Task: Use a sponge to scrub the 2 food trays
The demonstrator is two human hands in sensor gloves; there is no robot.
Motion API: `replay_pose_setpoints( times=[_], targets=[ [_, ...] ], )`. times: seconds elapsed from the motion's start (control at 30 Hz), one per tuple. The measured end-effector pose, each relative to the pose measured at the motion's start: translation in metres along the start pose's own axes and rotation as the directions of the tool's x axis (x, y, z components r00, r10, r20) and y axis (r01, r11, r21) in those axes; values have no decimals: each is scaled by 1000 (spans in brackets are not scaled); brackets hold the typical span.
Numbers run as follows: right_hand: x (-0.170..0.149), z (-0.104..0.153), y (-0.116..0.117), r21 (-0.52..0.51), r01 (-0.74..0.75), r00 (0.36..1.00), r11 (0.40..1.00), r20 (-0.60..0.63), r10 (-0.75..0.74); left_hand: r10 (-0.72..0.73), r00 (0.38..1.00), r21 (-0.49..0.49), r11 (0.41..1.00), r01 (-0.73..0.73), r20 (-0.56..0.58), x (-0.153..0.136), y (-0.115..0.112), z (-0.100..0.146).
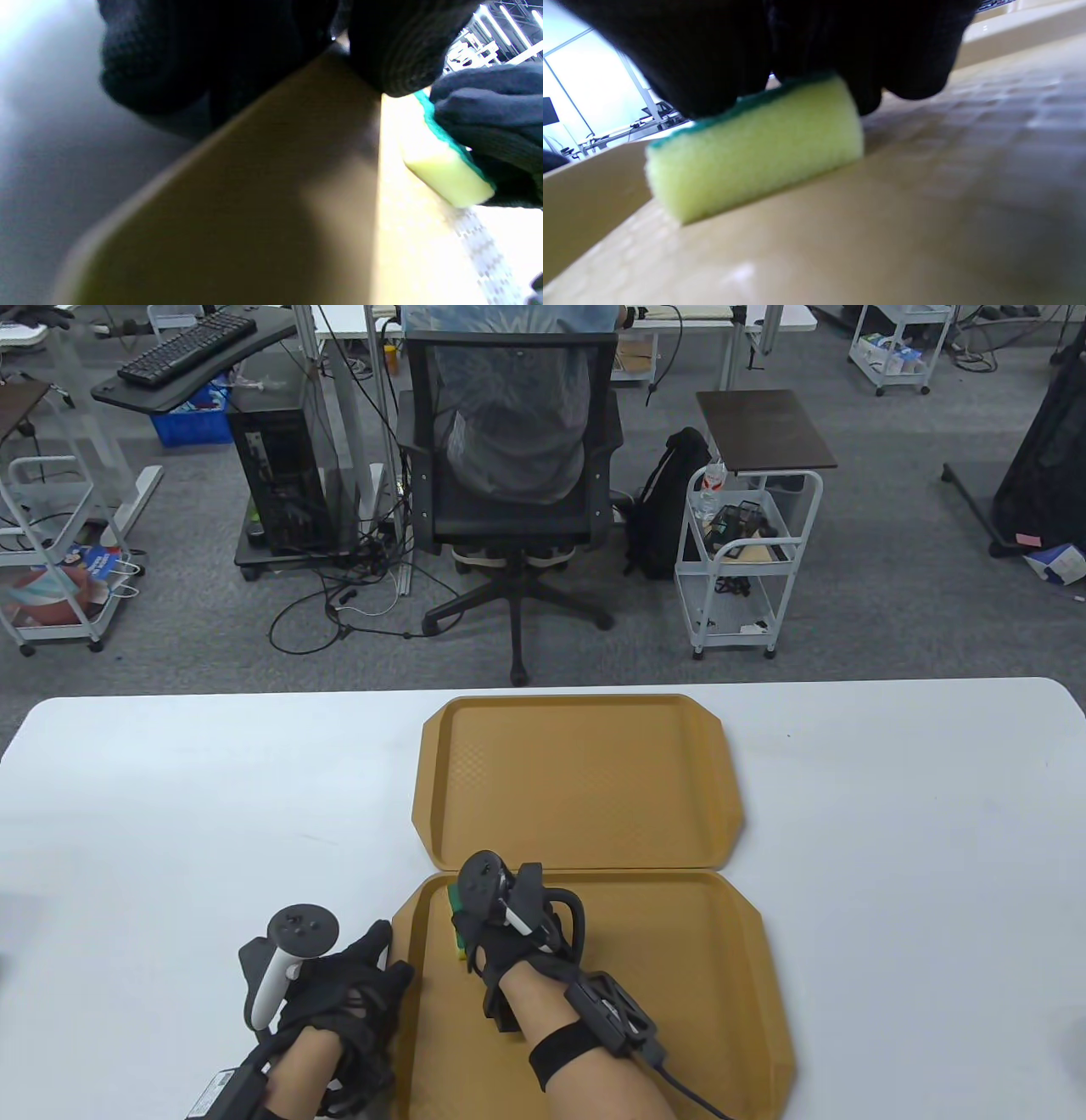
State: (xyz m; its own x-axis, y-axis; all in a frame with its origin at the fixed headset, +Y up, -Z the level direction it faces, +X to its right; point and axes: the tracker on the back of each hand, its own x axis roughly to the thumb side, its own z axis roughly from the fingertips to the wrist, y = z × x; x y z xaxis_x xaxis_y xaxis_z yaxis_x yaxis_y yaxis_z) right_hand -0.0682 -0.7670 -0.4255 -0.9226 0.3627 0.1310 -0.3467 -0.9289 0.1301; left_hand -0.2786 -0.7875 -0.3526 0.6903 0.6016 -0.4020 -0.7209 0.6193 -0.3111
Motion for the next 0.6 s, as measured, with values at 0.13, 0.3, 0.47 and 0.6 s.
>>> replay_pose_setpoints(
  times=[0.13,0.3,0.47,0.6],
  targets=[
    [9,-1,7,-4,9,1000,1000,15,-9,7,1000,-9,1000,-7,0,0,0,0],
    [13,0,8,31,6,1000,999,24,-6,16,1000,-23,1000,-16,0,-1,0,-1],
    [19,13,9,130,-22,999,991,38,17,29,1000,-36,999,-29,-1,-2,0,-1],
    [22,29,11,201,-26,998,979,66,13,36,999,-41,999,-36,-2,-2,1,-1]
  ],
)
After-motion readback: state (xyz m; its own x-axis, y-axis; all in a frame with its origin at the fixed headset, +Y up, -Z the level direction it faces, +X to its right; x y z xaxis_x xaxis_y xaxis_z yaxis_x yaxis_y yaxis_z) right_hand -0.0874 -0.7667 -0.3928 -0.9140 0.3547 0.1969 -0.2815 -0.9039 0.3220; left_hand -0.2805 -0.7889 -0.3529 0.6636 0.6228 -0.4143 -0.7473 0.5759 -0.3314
